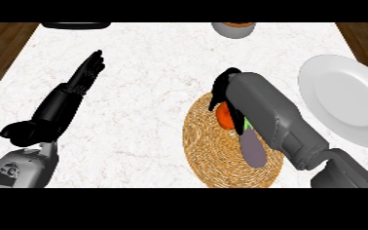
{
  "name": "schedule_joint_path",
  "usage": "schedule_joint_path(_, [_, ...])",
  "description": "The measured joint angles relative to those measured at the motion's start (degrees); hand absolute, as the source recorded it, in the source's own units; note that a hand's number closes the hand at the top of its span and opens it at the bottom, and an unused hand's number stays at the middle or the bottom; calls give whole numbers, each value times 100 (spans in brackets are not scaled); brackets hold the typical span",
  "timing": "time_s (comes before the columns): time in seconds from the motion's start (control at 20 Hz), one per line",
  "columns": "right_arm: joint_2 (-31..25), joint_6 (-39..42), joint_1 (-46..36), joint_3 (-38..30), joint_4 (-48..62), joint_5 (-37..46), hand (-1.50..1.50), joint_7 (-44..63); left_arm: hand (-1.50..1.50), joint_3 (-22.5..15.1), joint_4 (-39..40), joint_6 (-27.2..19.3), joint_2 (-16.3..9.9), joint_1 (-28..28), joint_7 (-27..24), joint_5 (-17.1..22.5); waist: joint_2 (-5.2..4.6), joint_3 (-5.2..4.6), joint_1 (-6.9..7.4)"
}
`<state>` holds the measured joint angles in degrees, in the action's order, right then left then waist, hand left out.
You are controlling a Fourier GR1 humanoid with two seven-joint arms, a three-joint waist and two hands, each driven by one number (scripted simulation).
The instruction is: Pick the squash from the placemat and place it in the plate
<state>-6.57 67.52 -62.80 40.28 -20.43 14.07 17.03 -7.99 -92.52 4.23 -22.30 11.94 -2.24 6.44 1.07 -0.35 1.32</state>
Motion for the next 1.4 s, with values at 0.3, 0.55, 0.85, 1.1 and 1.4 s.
schedule_joint_path(0.3, [-196,-216,327,158,-665,290,150,-260,0,32,7,22,38,-26,-52,-86,18,-26,-33])
schedule_joint_path(0.55, [-437,-769,674,249,-1380,572,150,-610,0,79,8,-14,84,-155,-75,-149,40,1,-149])
schedule_joint_path(0.85, [-1029,-2373,981,426,-2935,1118,150,-1264,0,264,141,-135,36,-458,15,-116,345,93,-769])
schedule_joint_path(1.1, [-1701,-3577,1263,273,-4055,1401,150,-1913,0,436,213,-256,-1,-679,52,-95,461,121,-1192])
schedule_joint_path(1.4, [-2783,-4708,1898,-211,-5261,1430,150,-2853,0,667,193,-358,-93,-905,22,-65,450,119,-1558])
